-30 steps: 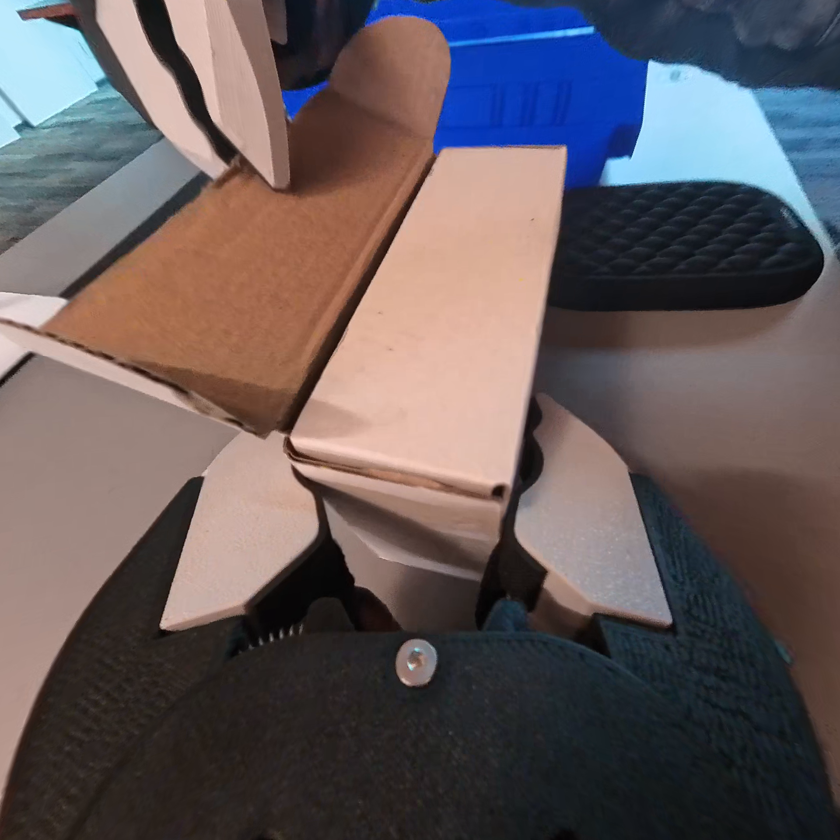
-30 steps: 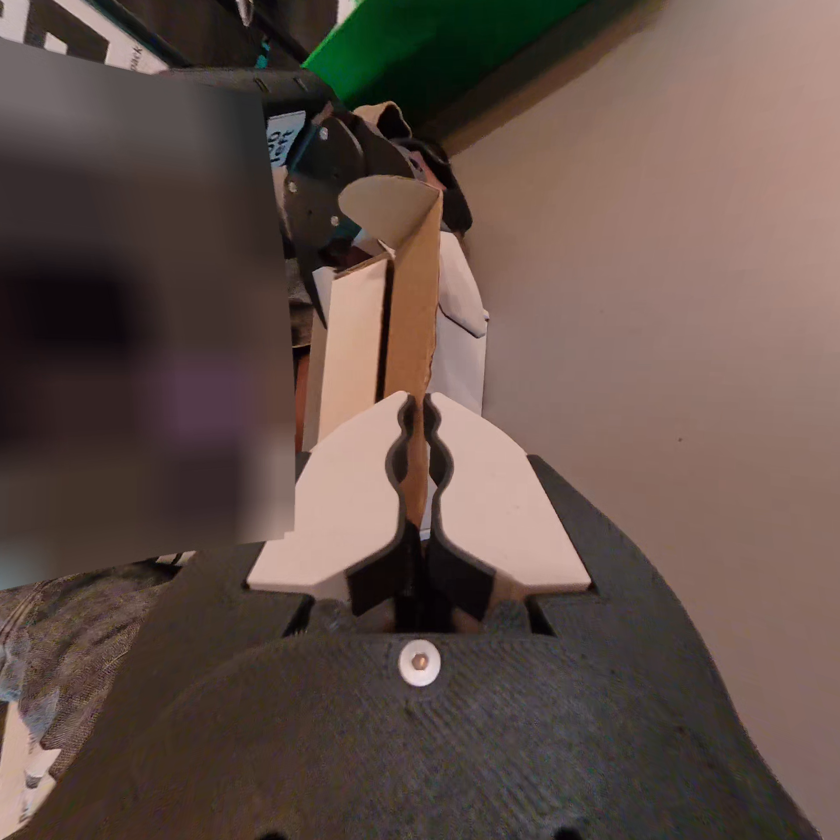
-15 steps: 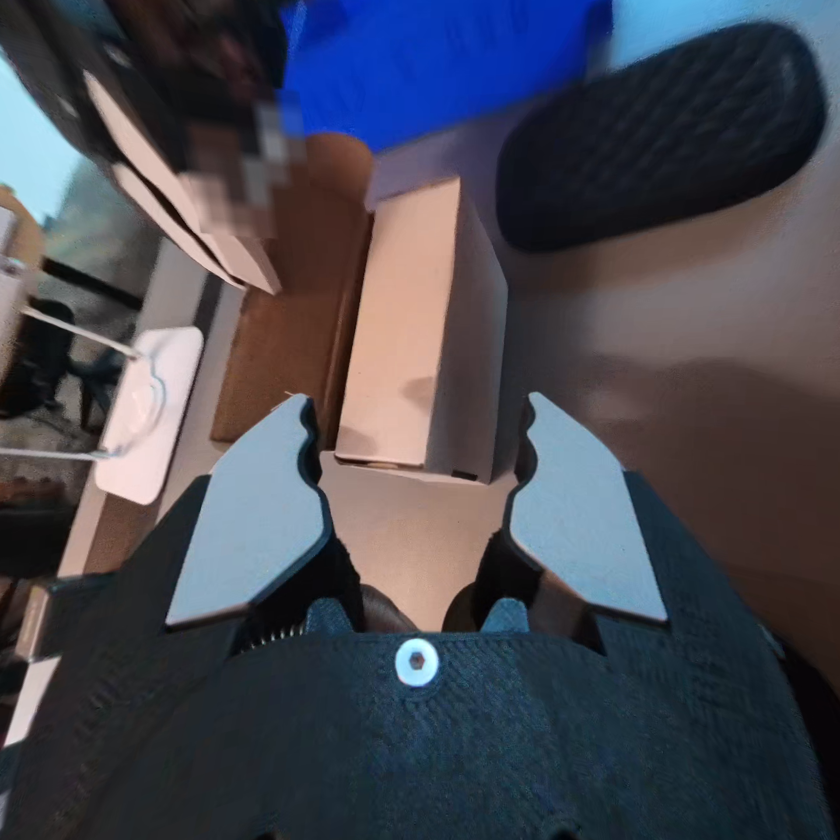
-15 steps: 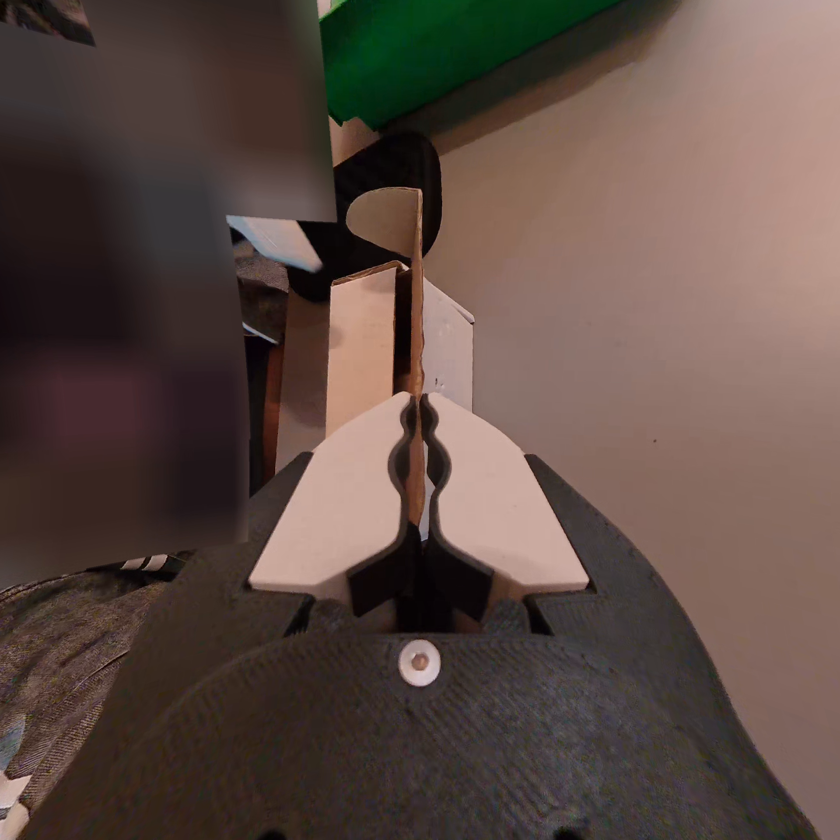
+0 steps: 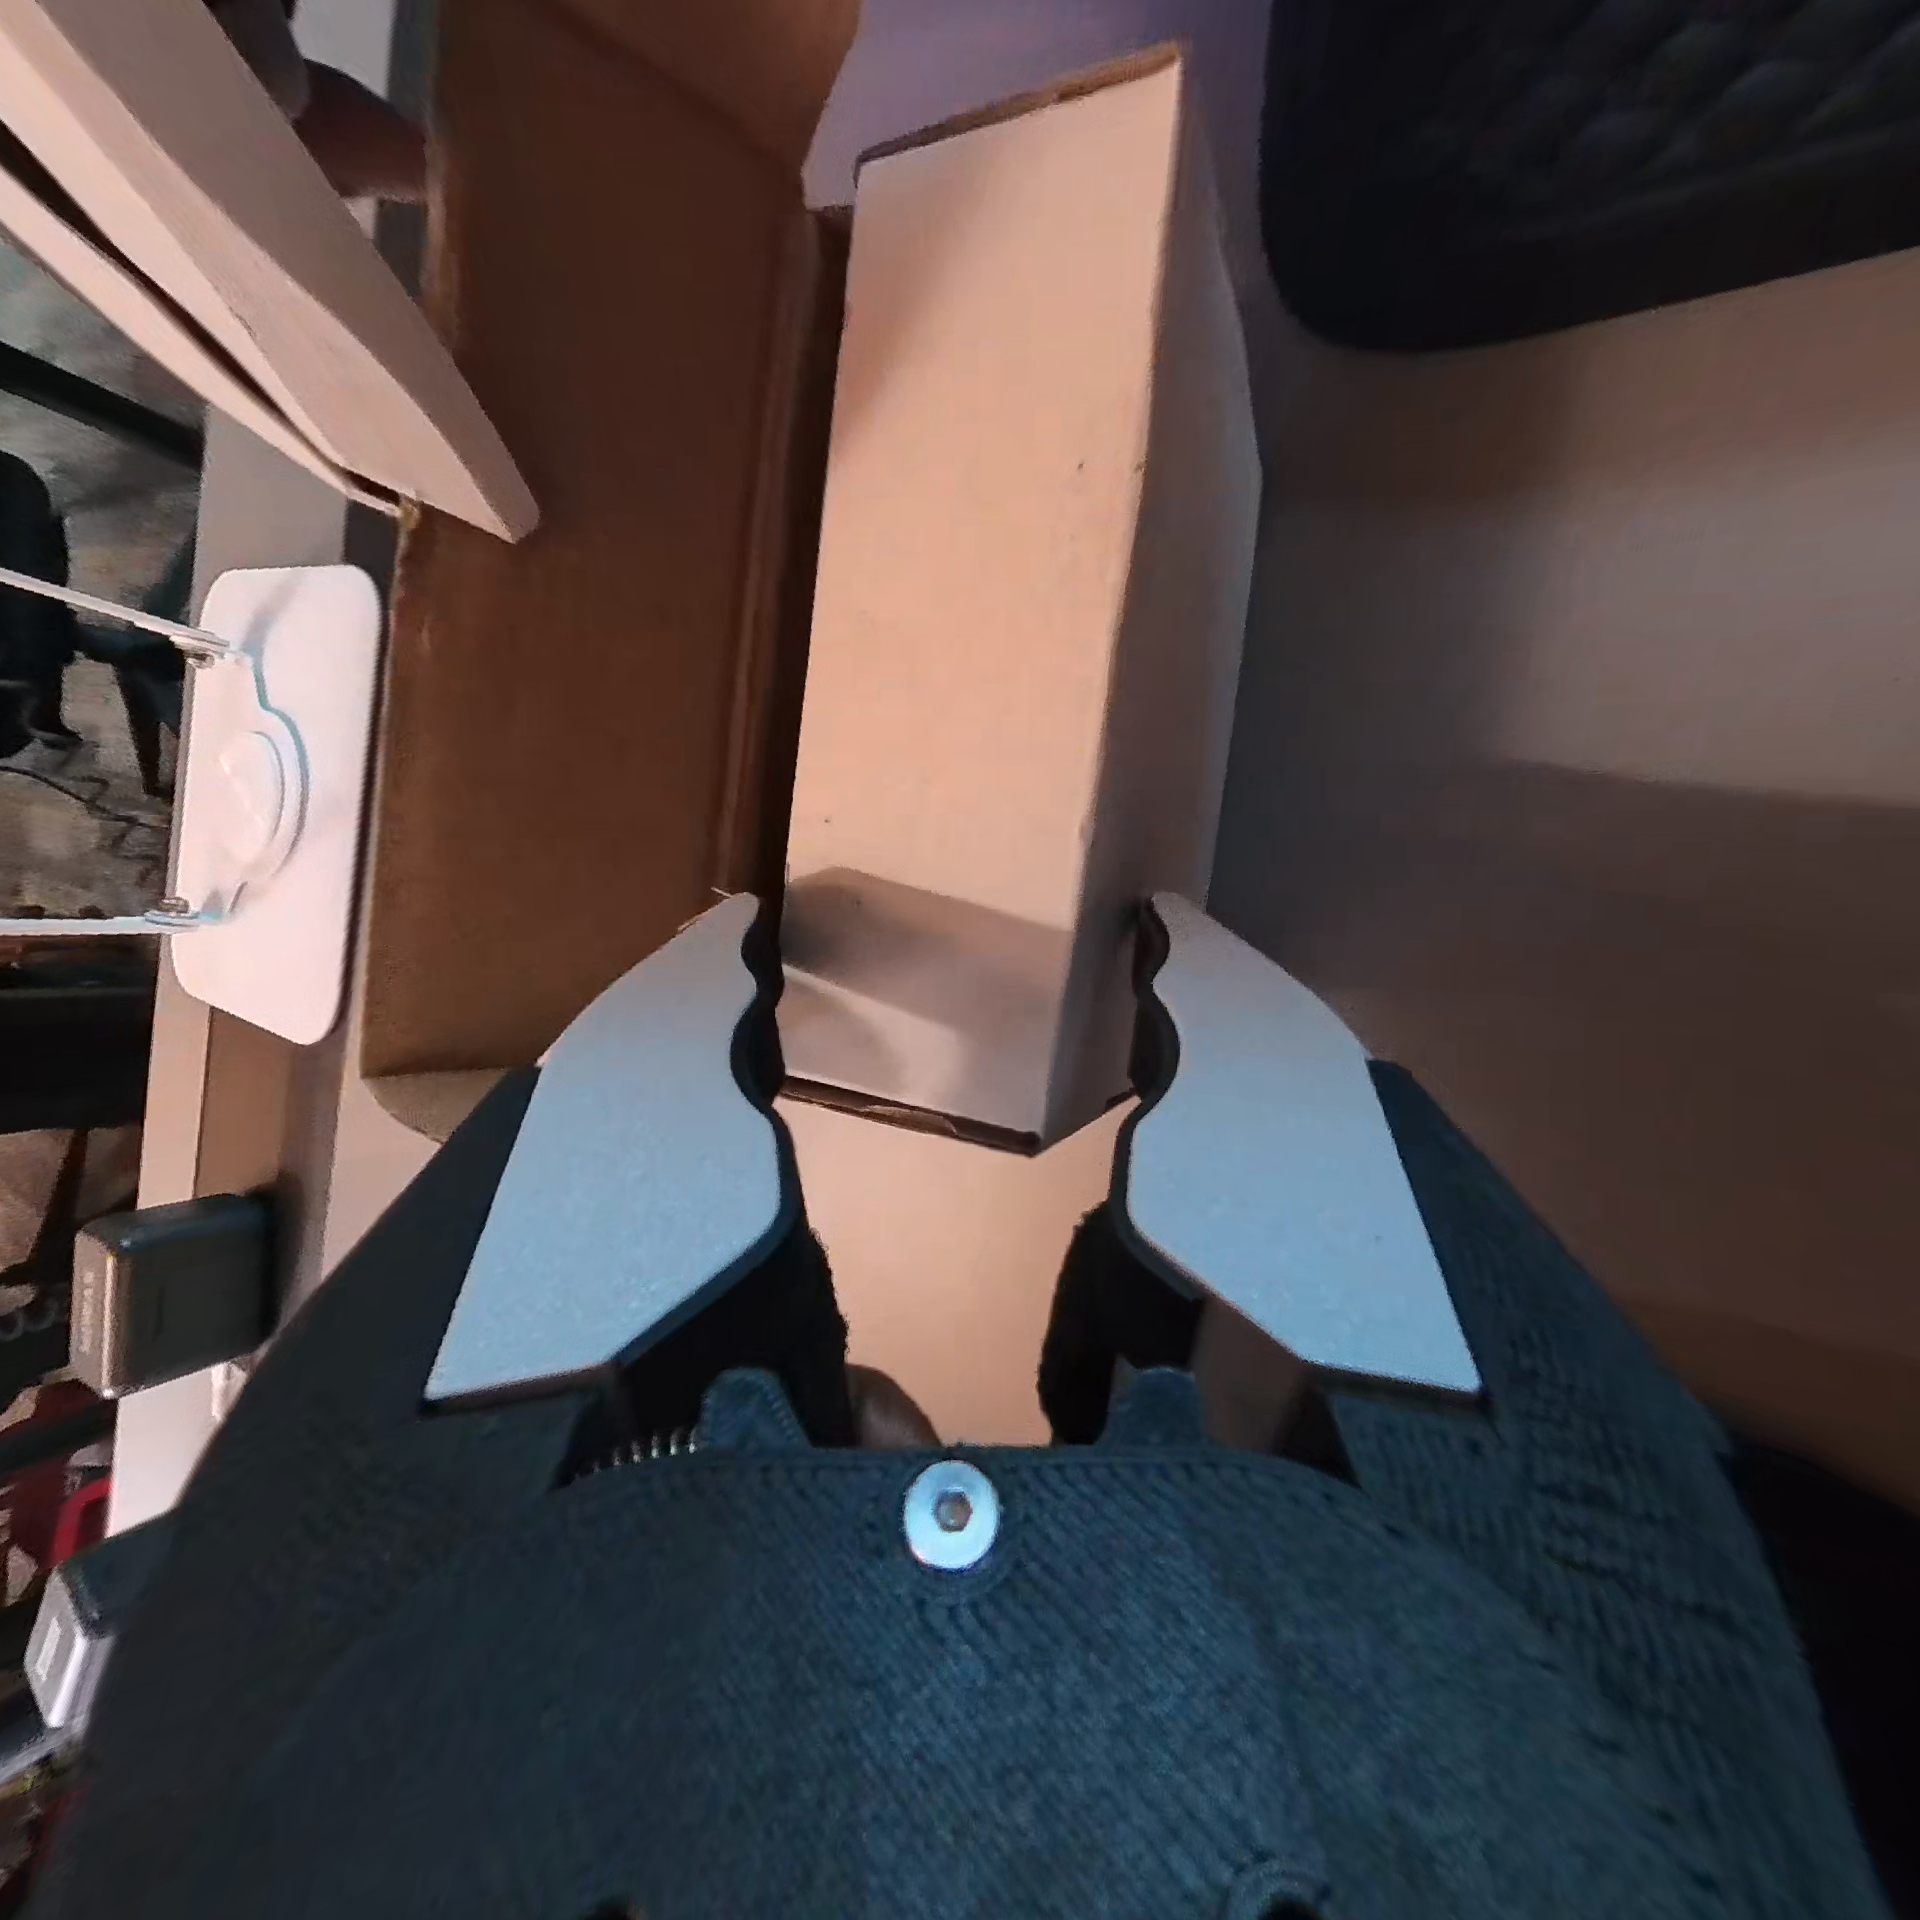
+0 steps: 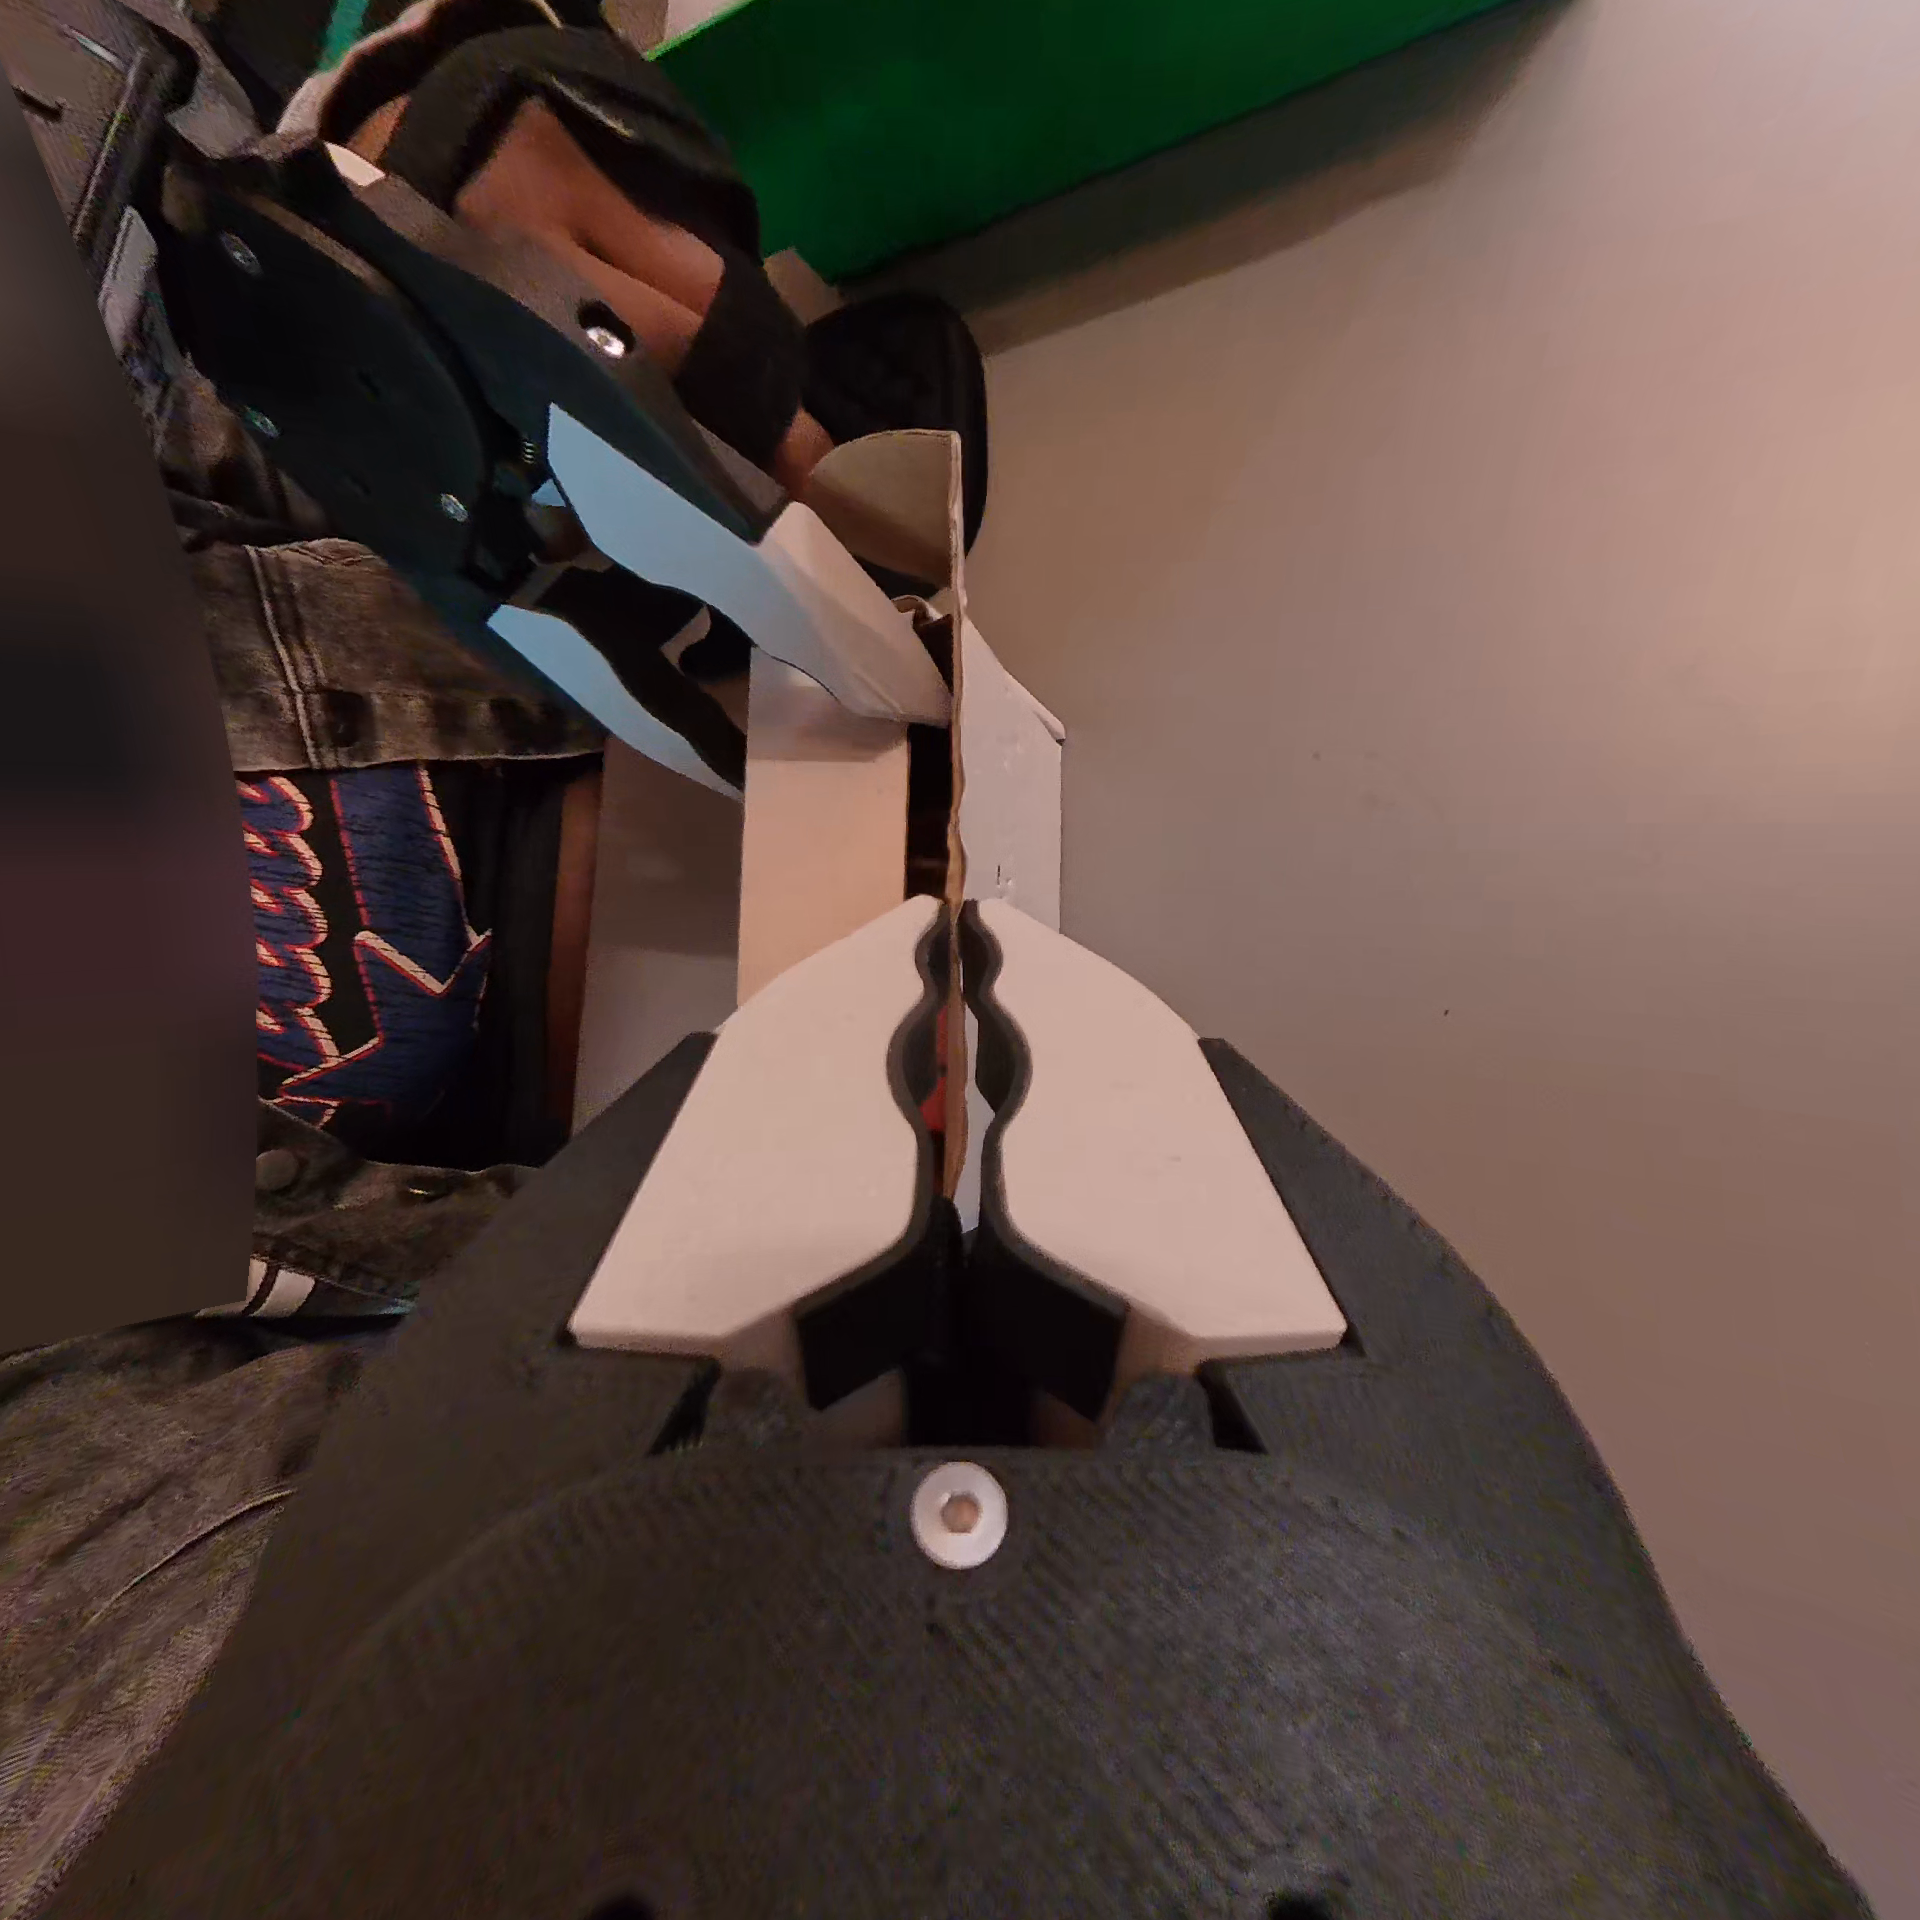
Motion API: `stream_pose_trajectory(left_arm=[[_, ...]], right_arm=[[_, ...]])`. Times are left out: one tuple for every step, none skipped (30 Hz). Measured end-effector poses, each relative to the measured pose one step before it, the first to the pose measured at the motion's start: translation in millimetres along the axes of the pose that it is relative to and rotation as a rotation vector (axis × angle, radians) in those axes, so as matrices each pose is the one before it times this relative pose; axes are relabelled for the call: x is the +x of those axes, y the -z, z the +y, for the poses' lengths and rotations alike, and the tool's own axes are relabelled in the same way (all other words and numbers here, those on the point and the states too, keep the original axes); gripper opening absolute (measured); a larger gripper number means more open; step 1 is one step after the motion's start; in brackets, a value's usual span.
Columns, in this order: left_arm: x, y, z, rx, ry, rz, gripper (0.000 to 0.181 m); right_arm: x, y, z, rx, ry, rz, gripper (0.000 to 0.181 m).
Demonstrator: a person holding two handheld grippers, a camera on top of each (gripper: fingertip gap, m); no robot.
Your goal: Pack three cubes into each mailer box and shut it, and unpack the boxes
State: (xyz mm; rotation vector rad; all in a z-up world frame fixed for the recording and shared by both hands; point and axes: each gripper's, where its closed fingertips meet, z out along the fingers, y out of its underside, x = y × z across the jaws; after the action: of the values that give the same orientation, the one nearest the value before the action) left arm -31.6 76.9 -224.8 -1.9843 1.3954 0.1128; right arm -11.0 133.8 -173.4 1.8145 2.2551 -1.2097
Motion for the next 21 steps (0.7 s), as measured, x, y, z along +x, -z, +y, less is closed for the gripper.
stream_pose_trajectory(left_arm=[[-2.73, -0.29, 0.31, 0.0055, -0.0051, -0.0257, 0.065], [-4.37, -0.15, 1.45, 0.0003, -0.0146, -0.0445, 0.064], [-5.42, -0.24, 2.41, -0.0066, -0.0237, -0.0591, 0.063], [-5.64, -0.22, 1.74, -0.0029, -0.031, -0.0697, 0.062], [-3.12, -0.22, 0.64, 0.0031, -0.0298, -0.0587, 0.061], [0.12, -0.15, 0.71, -0.0008, -0.0228, -0.0385, 0.06], [1.93, 0.09, 0.72, -0.0019, -0.0235, -0.0327, 0.06], [2.69, 0.79, 0.06, 0.0029, -0.0252, -0.0362, 0.06], [3.31, 1.93, -0.51, 0.0065, -0.0232, -0.0366, 0.06], [3.83, 2.63, -0.39, 0.004, -0.0236, -0.0354, 0.06], [4.63, 3.56, -0.84, 0.0051, -0.0234, -0.0272, 0.059], [5.14, 4.27, -1.21, 0.0062, -0.0162, -0.0148, 0.058], [6.04, 4.65, -1.28, 0.0057, -0.0056, 0.0024, 0.057], [7.32, 4.64, -1.93, 0.0085, 0.0075, 0.021, 0.056], [7.4, 4.35, -2.49, 0.0133, 0.0177, 0.0309, 0.055], [7.2, 3.46, -2.54, 0.0157, 0.0249, 0.0378, 0.052], [6.32, 2.34, -2.2, 0.0164, 0.0282, 0.0367, 0.048], [4.45, 0.77, -0.87, 0.0114, 0.0272, 0.0266, 0.045], [2.7, -0.8, 1.04, 0.0022, 0.0176, 0.0169, 0.039], [2.06, -2.57, 4.07, -0.0164, 0.0078, 0.0128, 0.032], [3.42, -3.31, 4.92, -0.0222, 0.0007, 0.0203, 0.03]], right_arm=[[0.59, 1.45, -1.54, 0.0053, 0.012, 0.0163, 0.001], [0.31, 2.52, -3.46, 0.017, 0.0138, 0.0165, 0.001], [0.85, 3.28, -4.71, 0.0227, 0.0137, 0.0199, 0.001], [0.61, 3.5, -5.02, 0.0215, 0.0129, 0.0198, 0.001], [0.5, 2.74, -3.99, 0.0118, 0.0156, 0.0216, 0.002], [0.1, 1.87, -2.74, 0.0012, 0.0143, 0.021, 0.002], [0.61, 1.33, -2.0, -0.0054, 0.0154, 0.0271, 0.002], [0.63, 1.46, -2.14, -0.0038, 0.0182, 0.0308, 0.002], [-0.99, 1.85, -1.81, -0.0028, 0.0168, 0.0209, 0.002], [-1.51, 1.67, -1.32, -0.0029, 0.0138, 0.0168, 0.002], [-2.46, 1.52, -1.1, -0.0022, 0.0119, 0.0083, 0.002], [-2.91, 1.19, -1.24, 0.0005, 0.0098, 0.0014, 0.002], [-2.31, 1.4, -1.41, 0.0017, 0.0077, 0.003, 0.002], [-2.56, 1.26, -1.37, 0.0019, 0.006, -0.0001, 0.002], [-3.16, 1.18, -1.2, 0.0011, 0.0044, -0.0059, 0.002], [-2.27, 0.87, -1.09, 0.0006, 0.0057, -0.0007, 0.001], [-2.13, 0.8, -1.25, 0.0012, 0.0063, -0.001, 0.001], [-1.92, 0.78, -0.76, -0.0015, 0.0048, -0.0007, 0.001], [-0.39, 0.8, -0.93, -0.0003, 0.0058, 0.0074, 0.001], [-0.18, 0.99, -1.33, 0.0021, 0.006, 0.0081, 0.001], [1.24, 1.08, -1.2, 0.001, 0.0057, 0.0149, 0.001]])
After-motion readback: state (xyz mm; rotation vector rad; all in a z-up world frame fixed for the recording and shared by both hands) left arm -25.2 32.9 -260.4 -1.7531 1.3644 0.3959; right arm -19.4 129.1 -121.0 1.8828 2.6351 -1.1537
